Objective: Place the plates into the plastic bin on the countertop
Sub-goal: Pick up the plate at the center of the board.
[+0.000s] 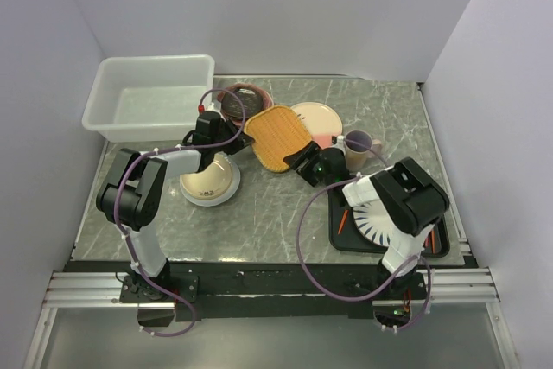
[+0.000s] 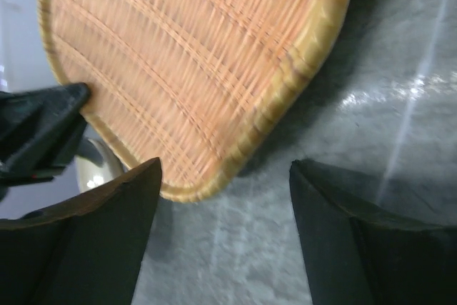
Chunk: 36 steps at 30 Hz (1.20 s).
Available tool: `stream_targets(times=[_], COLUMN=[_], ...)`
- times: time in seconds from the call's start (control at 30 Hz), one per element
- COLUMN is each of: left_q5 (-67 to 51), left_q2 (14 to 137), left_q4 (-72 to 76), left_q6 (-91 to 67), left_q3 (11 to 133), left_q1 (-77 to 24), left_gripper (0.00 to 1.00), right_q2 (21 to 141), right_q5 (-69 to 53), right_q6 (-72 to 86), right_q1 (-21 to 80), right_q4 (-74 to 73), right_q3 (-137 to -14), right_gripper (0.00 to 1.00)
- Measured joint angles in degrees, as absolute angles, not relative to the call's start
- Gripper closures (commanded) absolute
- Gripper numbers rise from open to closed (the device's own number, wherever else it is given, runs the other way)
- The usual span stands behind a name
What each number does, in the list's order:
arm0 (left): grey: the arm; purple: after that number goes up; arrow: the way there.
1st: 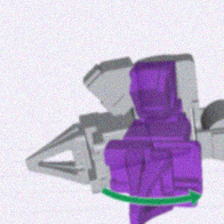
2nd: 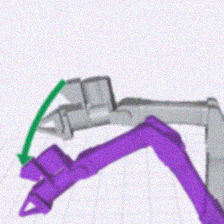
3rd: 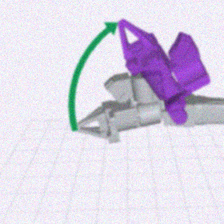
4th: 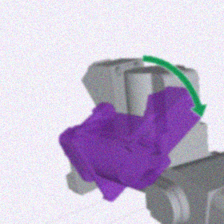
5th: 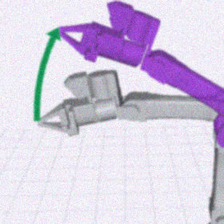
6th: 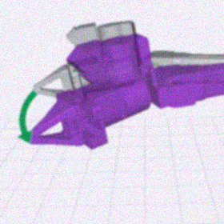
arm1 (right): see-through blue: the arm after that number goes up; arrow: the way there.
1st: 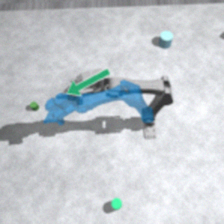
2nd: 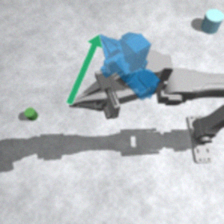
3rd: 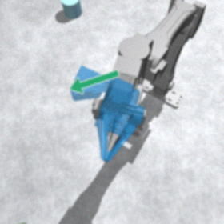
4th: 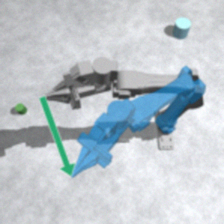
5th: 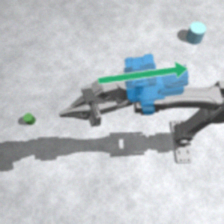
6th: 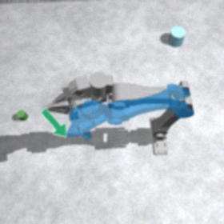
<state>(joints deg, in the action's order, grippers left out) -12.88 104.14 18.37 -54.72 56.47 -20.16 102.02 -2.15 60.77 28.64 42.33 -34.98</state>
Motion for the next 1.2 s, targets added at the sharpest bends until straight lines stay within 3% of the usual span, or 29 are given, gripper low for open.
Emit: stream_targets(times=[0.13, 0.17, 0.47, 0.63, 0.77, 0.93, 1.2], left_q5=[-13.56, -13.69, -13.89, -13.8, -13.45, -12.75, -11.99], left_q2=[104.14, 104.14, 104.07, 104.07, 104.07, 104.07, 104.68], left_q4=[19.51, 19.81, 21.87, 22.0, 22.0, 22.5, 24.93], left_q6=[-54.74, -54.74, -54.72, -54.65, -54.28, -53.65, -53.71], left_q3=[56.1, 55.79, 53.67, 53.58, 53.56, 52.93, 52.29], left_q1=[-20.16, -20.16, -20.4, -20.95, -21.06, -21.54, -23.09], left_gripper=[0.99, 0.99, 0.99, 0.87, 0.76, 0.51, 0.48], right_q2=[107.0, 108.07, 113.1, 113.6, 114.8, 115.81, 116.2], right_q5=[-2.87, -2.96, -3.33, -3.84, -4.49, -4.82, -5.39], right_q6=[67.02, 68.42, 74.48, 75.68, 76.77, 77.25, 77.73], right_q1=[28.69, 28.69, 28.75, 28.75, 28.73, 28.73, 28.71], right_q4=[54.11, 56.66, 67.09, 69.93, 71.83, 73.41, 74.17], right_q3=[-32.16, -31.55, -28.08, -26.92, -26.65, -26.59, -26.55], right_gripper=[0.35, 0.42, 0.69, 0.82, 0.87, 0.9, 0.91])
